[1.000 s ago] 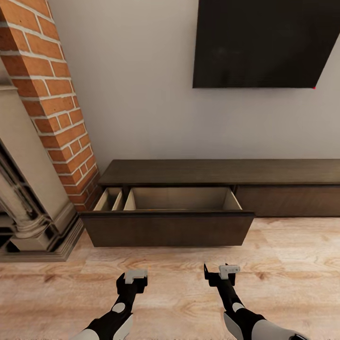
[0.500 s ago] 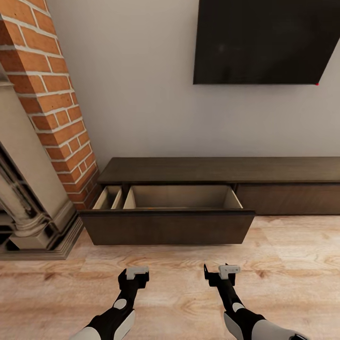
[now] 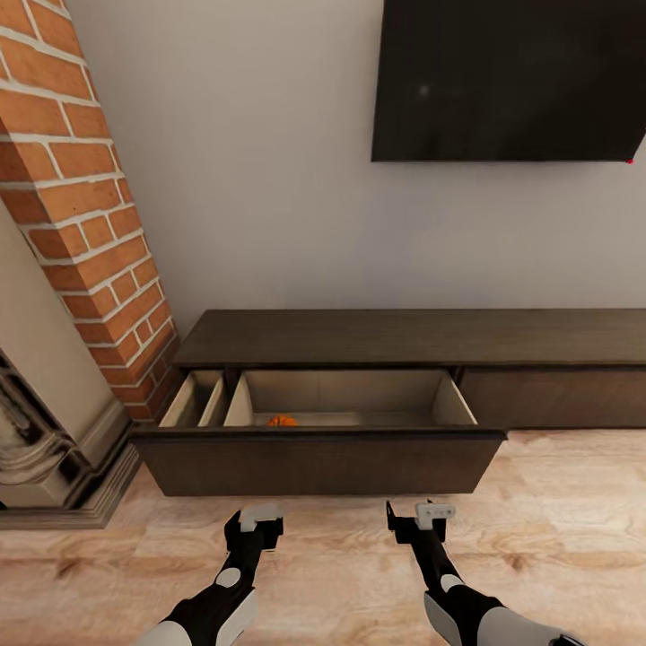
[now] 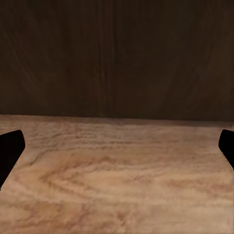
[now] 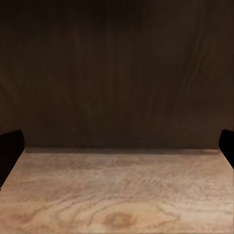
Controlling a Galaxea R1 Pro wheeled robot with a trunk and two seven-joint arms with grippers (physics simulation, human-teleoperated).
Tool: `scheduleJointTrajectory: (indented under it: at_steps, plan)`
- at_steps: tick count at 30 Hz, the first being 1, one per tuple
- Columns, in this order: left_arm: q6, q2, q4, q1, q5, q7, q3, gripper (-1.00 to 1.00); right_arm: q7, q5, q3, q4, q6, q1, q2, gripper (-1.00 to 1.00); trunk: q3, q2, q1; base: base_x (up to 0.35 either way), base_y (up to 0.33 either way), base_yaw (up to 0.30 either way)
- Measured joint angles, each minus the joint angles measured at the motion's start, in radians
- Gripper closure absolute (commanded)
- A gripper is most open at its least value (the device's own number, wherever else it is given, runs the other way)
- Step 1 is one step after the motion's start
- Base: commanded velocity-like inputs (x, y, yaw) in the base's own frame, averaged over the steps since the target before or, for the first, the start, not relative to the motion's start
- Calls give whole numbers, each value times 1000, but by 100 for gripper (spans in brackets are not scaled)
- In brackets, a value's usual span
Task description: Place each of the two pumpkins and all three candles from the living room inside a cabinet in the living room (use any cabinet), then make sure every cabinet is closed, and position the cauldron so it is next to a table in the living room.
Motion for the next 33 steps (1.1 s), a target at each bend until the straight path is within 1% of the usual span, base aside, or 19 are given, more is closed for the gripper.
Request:
scheduleJointTrajectory:
  at_steps: [8, 22, 33]
  plan:
    - [0, 0, 0, 0, 0, 0, 0, -100, -1, -1, -2, 1, 0, 0, 0, -100, 0, 0, 0, 309, 0, 0]
    - [0, 0, 1, 0, 0, -1, 0, -100, 0, -3, -2, 1, -1, 0, 0, -100, 0, 0, 0, 226, 0, 0]
    - [-1, 0, 4, 0, 0, -1, 0, -100, 1, -3, -3, 1, -1, 0, 0, -100, 0, 0, 0, 139, 0, 0]
